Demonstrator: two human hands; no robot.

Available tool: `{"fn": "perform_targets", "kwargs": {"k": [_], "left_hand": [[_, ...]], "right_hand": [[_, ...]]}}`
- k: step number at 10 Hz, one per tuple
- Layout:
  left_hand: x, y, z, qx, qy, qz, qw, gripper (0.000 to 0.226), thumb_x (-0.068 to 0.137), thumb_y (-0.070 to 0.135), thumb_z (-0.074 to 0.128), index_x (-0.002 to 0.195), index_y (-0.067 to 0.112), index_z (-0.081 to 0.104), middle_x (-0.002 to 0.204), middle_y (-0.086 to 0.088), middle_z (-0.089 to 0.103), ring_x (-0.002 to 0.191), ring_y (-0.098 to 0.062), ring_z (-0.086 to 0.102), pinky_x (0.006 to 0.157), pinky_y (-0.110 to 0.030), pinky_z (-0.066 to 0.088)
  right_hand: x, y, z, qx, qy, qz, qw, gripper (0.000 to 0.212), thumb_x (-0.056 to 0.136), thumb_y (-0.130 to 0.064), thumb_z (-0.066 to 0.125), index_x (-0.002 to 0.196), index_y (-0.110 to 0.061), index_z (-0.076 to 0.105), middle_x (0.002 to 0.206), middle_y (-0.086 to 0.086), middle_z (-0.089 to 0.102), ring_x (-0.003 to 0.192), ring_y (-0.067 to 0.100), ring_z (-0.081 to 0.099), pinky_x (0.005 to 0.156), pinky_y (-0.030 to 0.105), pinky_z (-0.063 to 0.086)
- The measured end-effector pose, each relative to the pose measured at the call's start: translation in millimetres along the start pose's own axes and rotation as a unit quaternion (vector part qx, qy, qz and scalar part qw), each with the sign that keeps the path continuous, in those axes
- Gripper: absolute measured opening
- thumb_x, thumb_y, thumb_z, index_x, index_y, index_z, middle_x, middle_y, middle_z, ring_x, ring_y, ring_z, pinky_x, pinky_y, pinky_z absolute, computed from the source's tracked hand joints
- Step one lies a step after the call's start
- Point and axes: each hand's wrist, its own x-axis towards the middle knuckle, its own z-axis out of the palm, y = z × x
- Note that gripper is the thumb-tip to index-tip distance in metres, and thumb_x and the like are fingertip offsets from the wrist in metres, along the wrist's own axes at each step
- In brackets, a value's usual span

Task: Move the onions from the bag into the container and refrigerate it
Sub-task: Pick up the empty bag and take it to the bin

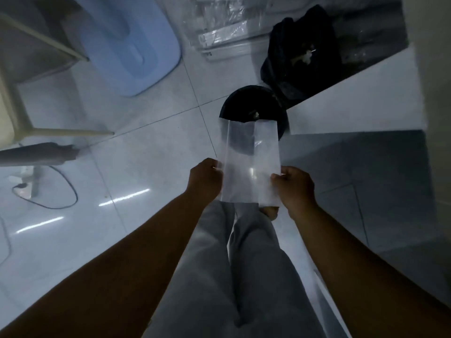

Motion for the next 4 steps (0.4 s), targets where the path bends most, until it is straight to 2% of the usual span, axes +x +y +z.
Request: {"fn": "perform_targets", "kwargs": {"k": [1,2,3,4], "left_hand": [[72,-8,23,0.036,-0.012,0.007,0.999,0.028,0.086,0.011,0.053,0.113,0.009,0.062,0.112,-0.017,0.068,0.1,-0.035,0.067,0.087,-0.05,0.056],[112,-7,31,0.051,-0.027,0.01,0.998,0.028,0.087,0.012,0.055,0.113,0.004,0.062,0.113,-0.02,0.068,0.102,-0.036,0.066,0.089,-0.05,0.055],[145,-4,37,0.048,-0.028,0.019,0.998,0.026,0.089,0.012,0.055,0.109,-0.002,0.064,0.108,-0.024,0.07,0.098,-0.037,0.068,0.088,-0.051,0.056],[182,3,40,0.024,-0.033,0.011,0.999,0.028,0.092,0.015,0.05,0.107,-0.004,0.064,0.102,-0.023,0.07,0.087,-0.029,0.072,0.081,-0.044,0.06]], "right_hand": [[66,11,26,-0.004,0.001,0.025,1.0,0.012,0.083,-0.023,0.06,0.085,-0.02,0.072,0.083,0.001,0.073,0.081,0.024,0.07,0.078,0.041,0.06],[102,16,38,-0.013,-0.003,0.029,0.999,0.012,0.083,-0.023,0.062,0.089,-0.019,0.071,0.085,0.003,0.071,0.085,0.028,0.07,0.081,0.043,0.059],[135,20,49,-0.03,0.0,0.026,0.999,0.021,0.085,-0.022,0.063,0.095,-0.006,0.072,0.087,0.01,0.07,0.088,0.034,0.069,0.084,0.047,0.058],[165,17,62,-0.029,-0.009,0.028,0.999,0.021,0.085,-0.022,0.06,0.082,-0.005,0.07,0.085,0.014,0.069,0.086,0.035,0.069,0.084,0.045,0.058]]}}
